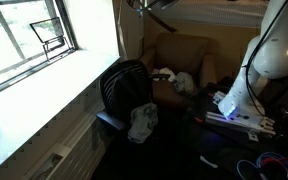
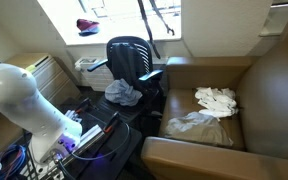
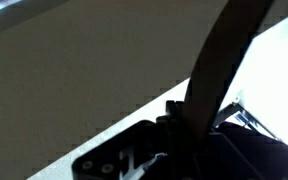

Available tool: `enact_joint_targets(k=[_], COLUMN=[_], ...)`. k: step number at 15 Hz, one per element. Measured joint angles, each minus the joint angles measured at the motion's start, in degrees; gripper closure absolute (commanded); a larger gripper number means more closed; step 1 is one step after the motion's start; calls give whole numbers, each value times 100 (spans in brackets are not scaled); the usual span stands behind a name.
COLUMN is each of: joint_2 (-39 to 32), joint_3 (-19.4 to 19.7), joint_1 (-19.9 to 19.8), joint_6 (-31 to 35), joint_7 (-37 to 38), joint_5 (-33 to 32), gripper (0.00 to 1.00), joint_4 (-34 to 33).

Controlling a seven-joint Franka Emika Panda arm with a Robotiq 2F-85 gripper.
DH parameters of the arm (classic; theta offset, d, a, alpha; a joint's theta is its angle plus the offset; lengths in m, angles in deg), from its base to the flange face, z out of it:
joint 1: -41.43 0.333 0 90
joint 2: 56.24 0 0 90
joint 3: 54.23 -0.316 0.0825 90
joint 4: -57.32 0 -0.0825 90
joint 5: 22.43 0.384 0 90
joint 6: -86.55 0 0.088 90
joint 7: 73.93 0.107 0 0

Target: Put the brown belt on top of the black chair

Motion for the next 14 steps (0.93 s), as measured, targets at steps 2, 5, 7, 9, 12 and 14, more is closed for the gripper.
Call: enact_joint_targets(k=[2, 5, 7, 9, 12, 14], joint_2=[-79, -224, -301, -305, -293, -281], joint_3=[-200, -624, -724, -881, -1025, -1103], joint_1=[106, 248, 267, 38, -375, -572], joint_6=[172, 74, -305, -804, -1284, -1506], joint_7=[59, -823, -1379, -1725, -2273, -2729], joint_5=[650, 2139, 2624, 2705, 2705, 2703], gripper=[99, 99, 99, 99, 99, 99], joint_4=[-34, -2, -2, -7, -9, -9])
